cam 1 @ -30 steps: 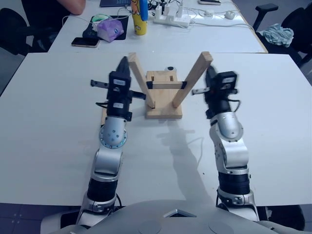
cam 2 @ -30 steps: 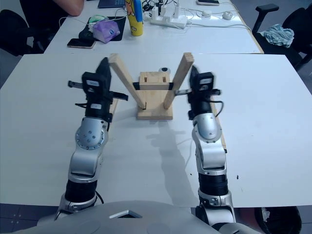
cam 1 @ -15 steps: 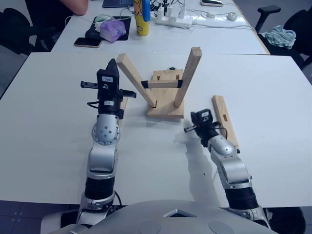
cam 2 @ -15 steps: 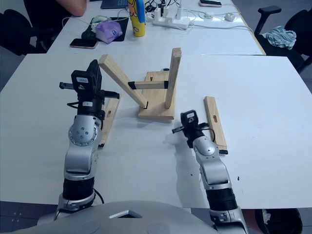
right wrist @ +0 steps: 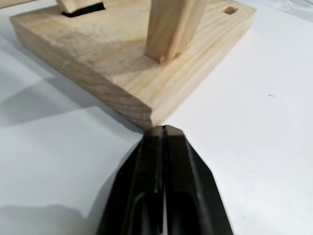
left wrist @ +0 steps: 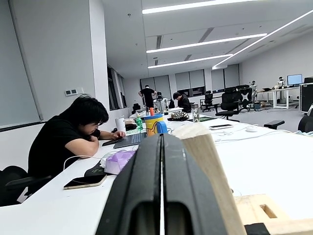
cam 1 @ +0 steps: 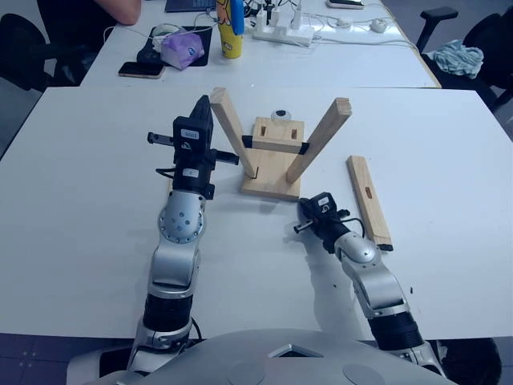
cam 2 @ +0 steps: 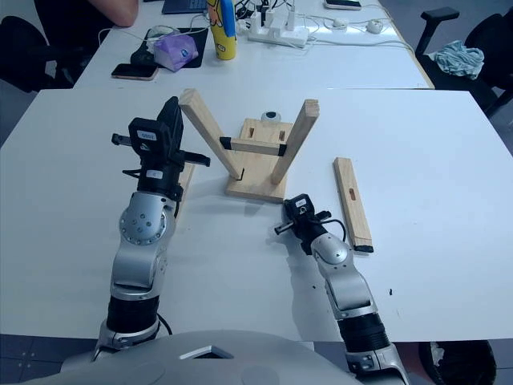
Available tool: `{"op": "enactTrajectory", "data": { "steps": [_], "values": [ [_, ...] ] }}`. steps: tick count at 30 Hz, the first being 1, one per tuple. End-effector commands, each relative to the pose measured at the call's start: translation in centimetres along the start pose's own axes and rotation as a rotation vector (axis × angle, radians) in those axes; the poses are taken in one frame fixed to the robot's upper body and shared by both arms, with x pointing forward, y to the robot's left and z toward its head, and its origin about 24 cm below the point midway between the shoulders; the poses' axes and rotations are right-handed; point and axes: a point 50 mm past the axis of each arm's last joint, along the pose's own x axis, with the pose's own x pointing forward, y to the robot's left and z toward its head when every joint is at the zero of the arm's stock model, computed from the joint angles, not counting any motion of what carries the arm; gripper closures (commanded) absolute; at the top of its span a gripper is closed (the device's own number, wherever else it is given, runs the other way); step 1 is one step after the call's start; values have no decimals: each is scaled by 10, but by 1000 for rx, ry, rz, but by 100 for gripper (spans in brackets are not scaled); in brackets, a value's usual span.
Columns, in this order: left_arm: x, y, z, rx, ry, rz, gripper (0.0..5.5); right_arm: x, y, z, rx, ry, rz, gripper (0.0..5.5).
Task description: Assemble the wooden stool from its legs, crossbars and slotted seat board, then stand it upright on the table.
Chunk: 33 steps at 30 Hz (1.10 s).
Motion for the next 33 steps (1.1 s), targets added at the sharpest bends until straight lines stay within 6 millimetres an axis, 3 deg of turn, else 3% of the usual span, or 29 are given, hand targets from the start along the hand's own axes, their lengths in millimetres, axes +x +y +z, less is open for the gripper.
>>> {"op": "enactTrajectory", "data": {
  "steps": [1,5,10,17,21,23,28,33],
  "values": [
    [-4,-9,-5,-22,28,-64,549,-5,-8,2,36,-50,7,550],
    [-3,-6,-5,-19,26,-52,549,-13,-8,18,96,-182,114,550],
    [-1,-2,-4,-8,17,-32,549,-16,6,33,175,-299,224,550],
    [4,-3,-5,-22,7,-57,549,38,29,42,184,-259,101,550],
    [6,-2,-4,-24,-3,-80,549,56,36,24,200,-147,22,550],
    [7,-1,-4,-24,-6,-81,549,61,43,6,116,-16,31,550],
    [14,13,-2,-43,-23,-16,549,58,52,-23,83,166,67,550],
    [42,50,34,-76,-149,77,549,57,54,-32,73,217,82,550]
  ]
}}
